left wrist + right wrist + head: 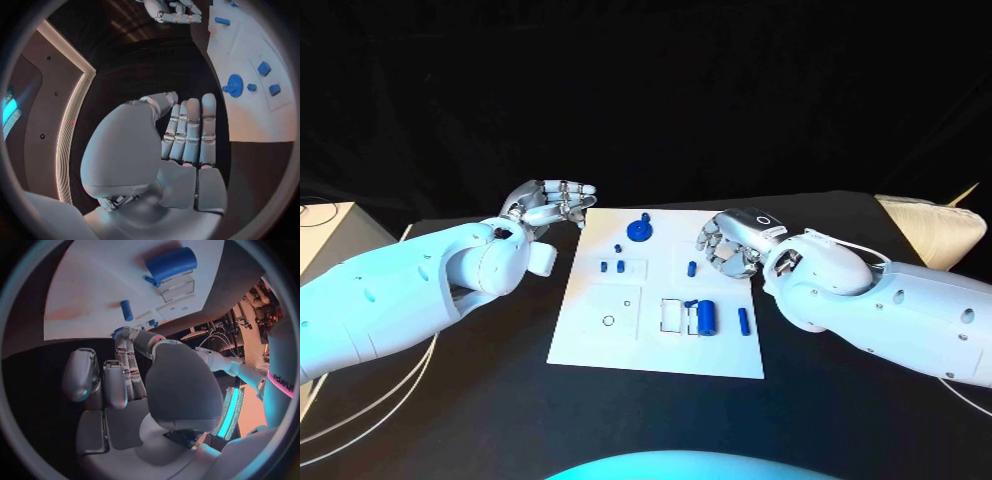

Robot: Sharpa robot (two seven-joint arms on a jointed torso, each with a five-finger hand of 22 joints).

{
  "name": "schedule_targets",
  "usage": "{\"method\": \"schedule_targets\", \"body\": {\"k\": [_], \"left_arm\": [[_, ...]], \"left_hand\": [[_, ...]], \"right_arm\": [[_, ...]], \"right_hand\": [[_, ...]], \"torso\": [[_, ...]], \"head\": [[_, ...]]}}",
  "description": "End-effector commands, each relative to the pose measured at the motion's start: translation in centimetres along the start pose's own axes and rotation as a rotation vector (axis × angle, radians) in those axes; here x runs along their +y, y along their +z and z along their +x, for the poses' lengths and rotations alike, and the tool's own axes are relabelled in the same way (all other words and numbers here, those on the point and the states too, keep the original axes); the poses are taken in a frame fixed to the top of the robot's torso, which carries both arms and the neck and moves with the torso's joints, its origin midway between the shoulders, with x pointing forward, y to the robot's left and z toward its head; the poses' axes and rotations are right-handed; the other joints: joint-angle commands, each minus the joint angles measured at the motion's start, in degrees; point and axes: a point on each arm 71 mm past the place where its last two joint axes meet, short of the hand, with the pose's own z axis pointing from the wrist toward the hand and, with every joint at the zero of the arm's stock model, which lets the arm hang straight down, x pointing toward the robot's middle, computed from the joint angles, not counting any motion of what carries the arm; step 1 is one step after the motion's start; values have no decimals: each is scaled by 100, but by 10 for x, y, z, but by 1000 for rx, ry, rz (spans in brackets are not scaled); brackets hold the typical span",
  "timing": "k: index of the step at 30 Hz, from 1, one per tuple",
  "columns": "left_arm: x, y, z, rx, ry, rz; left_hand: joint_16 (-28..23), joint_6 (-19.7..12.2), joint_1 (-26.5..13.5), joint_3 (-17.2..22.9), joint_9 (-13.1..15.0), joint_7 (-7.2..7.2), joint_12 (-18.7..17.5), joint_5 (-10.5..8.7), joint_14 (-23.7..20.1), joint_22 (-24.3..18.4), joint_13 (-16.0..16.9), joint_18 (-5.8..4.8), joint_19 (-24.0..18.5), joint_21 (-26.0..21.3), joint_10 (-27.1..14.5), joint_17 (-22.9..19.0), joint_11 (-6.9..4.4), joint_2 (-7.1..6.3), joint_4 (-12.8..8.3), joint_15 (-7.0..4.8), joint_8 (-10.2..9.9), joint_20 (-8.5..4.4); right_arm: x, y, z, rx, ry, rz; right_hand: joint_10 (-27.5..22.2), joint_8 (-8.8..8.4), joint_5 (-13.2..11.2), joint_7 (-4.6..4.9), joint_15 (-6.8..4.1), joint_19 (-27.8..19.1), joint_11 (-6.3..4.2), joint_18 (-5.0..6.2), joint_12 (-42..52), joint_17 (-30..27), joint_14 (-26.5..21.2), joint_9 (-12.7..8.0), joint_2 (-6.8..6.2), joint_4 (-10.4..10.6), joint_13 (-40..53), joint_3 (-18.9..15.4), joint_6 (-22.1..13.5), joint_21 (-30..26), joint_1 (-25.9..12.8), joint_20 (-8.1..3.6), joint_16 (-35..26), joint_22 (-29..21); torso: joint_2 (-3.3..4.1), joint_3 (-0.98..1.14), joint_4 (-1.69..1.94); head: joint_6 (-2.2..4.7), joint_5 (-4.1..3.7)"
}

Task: Assemble the parts on the task board

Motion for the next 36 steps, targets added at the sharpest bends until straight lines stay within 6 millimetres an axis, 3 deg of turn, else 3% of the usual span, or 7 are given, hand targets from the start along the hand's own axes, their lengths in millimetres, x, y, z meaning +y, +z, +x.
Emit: {"method": "schedule_targets", "body": {"k": [1, 5, 7, 9, 12, 21, 36], "left_arm": [[0, 0, 2, 5, -3, 5], [0, -1, 3, 8, -4, 5], [1, -2, 3, 10, -5, 3], [1, -2, 4, 12, -6, 3], [2, -2, 5, 14, -7, 1], [3, -3, 7, 20, -9, -3], [3, -4, 8, 23, -10, -6]], "left_hand": [[-25, -37, 15, 5, -1, 14, 28, 6, 12, -7, -5, 95, -4, -35, -44, -5, 11, 40, -42, 15, 21, 4], [-32, -39, 22, 3, 0, 14, 39, 6, 15, -8, -5, 95, -1, -35, -46, -8, 11, 44, -51, 15, 31, 4], [-32, -39, 22, 3, 0, 14, 39, 6, 15, -8, -5, 95, -1, -35, -46, -8, 11, 44, -51, 15, 31, 4], [-32, -39, 22, 3, 0, 14, 39, 6, 15, -8, -5, 95, -1, -35, -46, -8, 11, 44, -51, 15, 31, 4], [-32, -39, 22, 3, 0, 14, 39, 6, 15, -8, -5, 95, -1, -35, -46, -8, 11, 44, -51, 15, 31, 4], [-35, -38, 27, 2, 1, 13, 45, 6, 17, -8, -5, 96, 1, -35, -46, -9, 10, 44, -58, 14, 36, 4], [-42, -35, 36, 1, 3, 12, 54, 7, 19, -8, -6, 96, 3, -33, -49, -13, 10, 46, -70, 12, 49, 2]], "right_arm": [[7, -2, 8, 103, 21, -38], [11, -2, 13, 161, 56, -29], [14, -2, 17, 203, 78, -12], [16, -1, 21, 236, 86, -2], [20, 0, 25, 270, 93, 6], [29, 7, 34, 294, 67, 54], [33, 12, 44, 343, -12, 65]], "right_hand": [[244, -57, 16, -46, -67, 155, -84, -84, 133, 10, 326, -4, -56, 24, 104, -149, -49, 6, -104, -34, 30, 28], [531, -168, 48, -119, -167, 179, -203, -100, 955, 59, 344, -20, -193, 103, 888, -434, -72, 93, -167, -123, 117, 97], [138, -340, 66, -119, -147, 224, -188, -143, 3364, 168, 369, -55, -184, 210, 3393, -554, -104, 293, -117, -123, 274, 246], [585, -419, 116, -91, -129, 281, -120, -208, 6490, 436, 414, -61, -111, 294, 6344, -640, -102, 624, -97, -61, 540, 469], [996, -450, 116, -63, -71, 326, -104, -251, 7535, 752, 463, -51, -73, 353, 7308, -708, -102, 945, -88, -57, 795, 675], [1538, -423, 149, -66, -52, 427, -91, -365, 8301, 1288, 554, -10, 10, 419, 7996, -782, -5, 1589, -78, -30, 1156, 1055], [1538, -251, -50, -159, -105, 458, -162, -405, 8301, 1450, 582, 75, 109, 327, 7996, -734, 264, 1823, 50, -60, 1249, 1194]], "torso": [[-3, 0, -3], [-5, -5, 3], [-8, -8, 3], [-7, -10, 7], [1, -8, 8], [4, -15, 13], [4, -12, 8]], "head": [[-19, 10], [-31, 9], [-40, 9], [-48, 5], [-51, 7], [-83, -14], [-164, 5]]}}
